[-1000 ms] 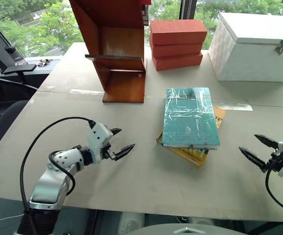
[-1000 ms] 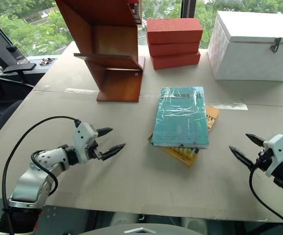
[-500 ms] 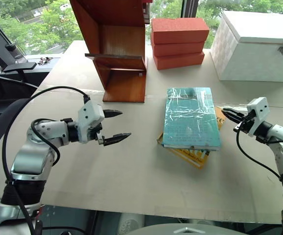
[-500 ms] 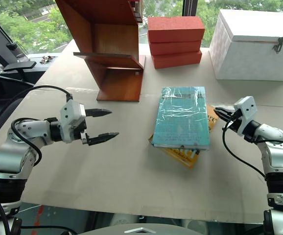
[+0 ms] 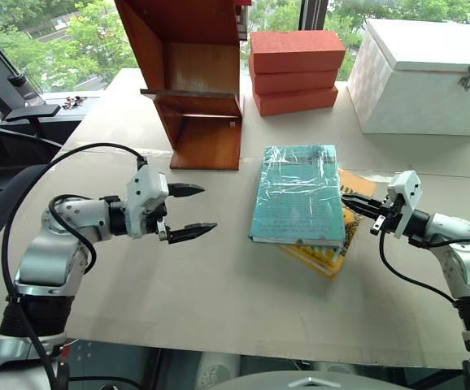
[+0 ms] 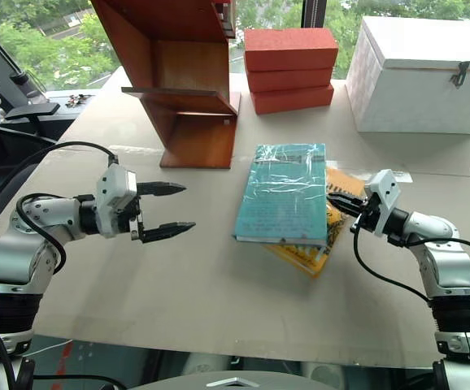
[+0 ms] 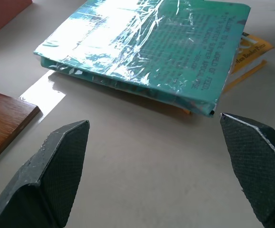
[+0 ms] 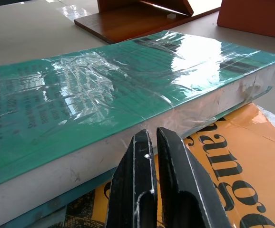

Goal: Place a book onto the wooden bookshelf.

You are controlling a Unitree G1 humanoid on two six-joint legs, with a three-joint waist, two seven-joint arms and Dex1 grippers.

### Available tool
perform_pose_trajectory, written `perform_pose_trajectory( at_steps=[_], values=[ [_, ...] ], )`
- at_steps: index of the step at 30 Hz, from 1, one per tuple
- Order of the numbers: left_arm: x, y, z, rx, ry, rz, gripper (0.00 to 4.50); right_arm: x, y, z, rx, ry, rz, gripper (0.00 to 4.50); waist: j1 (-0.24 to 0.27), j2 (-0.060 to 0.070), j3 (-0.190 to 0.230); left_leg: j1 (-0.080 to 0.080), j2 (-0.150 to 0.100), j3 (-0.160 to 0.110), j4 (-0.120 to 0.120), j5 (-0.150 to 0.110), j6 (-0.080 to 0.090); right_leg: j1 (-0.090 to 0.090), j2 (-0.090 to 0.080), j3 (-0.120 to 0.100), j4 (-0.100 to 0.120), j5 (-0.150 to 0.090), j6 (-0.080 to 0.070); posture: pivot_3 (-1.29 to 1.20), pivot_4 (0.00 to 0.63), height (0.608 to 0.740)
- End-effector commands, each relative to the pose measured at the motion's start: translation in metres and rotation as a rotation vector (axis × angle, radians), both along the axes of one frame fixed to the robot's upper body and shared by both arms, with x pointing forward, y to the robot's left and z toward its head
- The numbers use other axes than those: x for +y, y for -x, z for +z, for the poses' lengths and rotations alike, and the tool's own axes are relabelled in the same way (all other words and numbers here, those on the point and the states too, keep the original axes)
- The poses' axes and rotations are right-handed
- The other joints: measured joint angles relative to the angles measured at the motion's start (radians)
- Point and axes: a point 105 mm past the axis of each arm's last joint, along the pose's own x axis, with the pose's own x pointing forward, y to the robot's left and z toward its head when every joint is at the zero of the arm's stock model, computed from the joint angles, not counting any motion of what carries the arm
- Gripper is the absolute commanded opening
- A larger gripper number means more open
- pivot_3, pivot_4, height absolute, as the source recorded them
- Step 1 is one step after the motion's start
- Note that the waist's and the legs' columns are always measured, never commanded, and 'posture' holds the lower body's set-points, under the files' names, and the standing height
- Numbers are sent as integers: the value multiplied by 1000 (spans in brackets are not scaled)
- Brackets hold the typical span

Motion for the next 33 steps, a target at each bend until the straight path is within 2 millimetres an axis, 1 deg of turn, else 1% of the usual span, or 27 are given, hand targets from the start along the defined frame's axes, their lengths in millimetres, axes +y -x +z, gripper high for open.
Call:
perform_pose_trajectory(
  at_steps=[1, 5, 9, 11, 12, 14, 16, 18, 19, 21, 22, 24, 26, 29, 30, 33],
  values=[
    [3, 2, 18, -31, 48, -16, 4500, 9, 4, 7, -30, -7, 36, 51, 0, 0, 0, 0, 0, 0, 0, 0, 0, 0, 0, 0, 0, 0, 0, 0, 150, 740],
    [3, 4, 18, -16, 76, -29, 4500, 6, 5, 5, -34, 5, 18, 51, 0, 0, 0, 0, 0, 0, 0, 0, 0, 0, 0, 0, 0, 0, 0, 0, 150, 740],
    [0, 1, 12, 4, 80, -35, 4500, -14, 5, 13, -71, 21, -43, 51, 2, 0, 0, 0, 0, 0, 0, 0, 0, 0, 0, 0, 0, 0, 0, 0, 150, 740],
    [-2, -6, 5, 31, 88, -4, 4500, -26, 9, 20, -100, 29, -73, 51, 5, 0, 0, 0, 0, 0, 0, 0, 0, 0, 0, 0, 0, 0, 0, 0, 150, 740],
    [-2, -9, 2, 38, 88, 7, 4500, -29, 11, 23, -109, 31, -80, 51, 6, 0, 0, 0, 0, 0, 0, 0, 0, 0, 0, 0, 0, 0, 0, 0, 150, 740],
    [-7, -22, -8, 58, 94, 69, 4500, -37, 20, 33, -125, 25, -91, 51, 5, 0, 0, 0, -1, 0, 0, 0, 0, 1, 0, 0, 0, 0, 0, 0, 150, 740],
    [-17, -34, -20, 78, 97, 117, 4500, -43, 32, 44, -132, 26, -92, 51, 6, 0, 0, 0, -1, -1, 0, 0, 0, 1, 0, 0, 0, 2, 3, 0, 150, 740],
    [-32, -37, -27, 140, 114, 106, 4500, -48, 46, 52, -118, 0, -82, 51, 4, 0, 0, 0, -1, -1, 1, 0, 0, 1, 0, 0, 0, 2, 4, 0, 150, 740],
    [-40, -37, -32, 200, 125, 89, 4500, -51, 55, 56, -105, -1, -73, 51, 3, -1, 0, 0, -1, -1, 1, 0, 0, 1, 0, 0, 0, 2, 4, 0, 150, 740],
    [-50, -35, -41, 297, 129, 51, 4500, -54, 68, 61, -75, 4, -44, 563, 2, -1, 0, 0, -1, -1, 1, 0, 0, 2, 0, 0, 0, 2, 4, 0, 150, 740],
    [-54, -38, -49, 364, 111, 53, 4500, -56, 76, 64, -58, 8, -28, 877, 0, -1, 0, 0, -1, -2, 1, 0, 0, 2, 0, 0, 0, 2, 4, 0, 150, 740],
    [-55, -49, -64, 491, 77, 124, 4500, -58, 90, 68, -25, 16, 1, 1755, 2, -1, 0, 1, -1, -2, 1, 0, 0, 2, 1, 0, 0, 2, 4, 0, 150, 740],
    [-63, -61, -59, 651, 198, 195, 4500, -59, 99, 72, -4, 8, 13, 2746, 2, -1, 0, 1, -1, -4, 2, 0, 0, 3, 2, -1, 0, 1, 3, 0, 150, 740],
    [-75, -65, -57, 793, 284, 194, 4500, -56, 109, 75, 12, 3, 20, 4182, 1, -1, 0, 0, -1, -6, 8, 0, 0, 5, 3, 0, 1, -3, 4, 0, 150, 740],
    [-79, -64, -59, 840, 297, 177, 4500, -55, 111, 76, 9, 4, 19, 4425, -1, -1, 0, 0, -1, -6, 9, 0, 0, 5, 3, 0, 1, -3, 4, 0, 150, 740],
    [-91, -59, -62, 954, 339, 130, 4500, -53, 115, 81, -2, -7, 16, 4425, 0, -1, 0, 0, -1, -6, 10, 0, 0, 6, 3, 1, 1, -3, 4, 0, 150, 740]
  ],
)
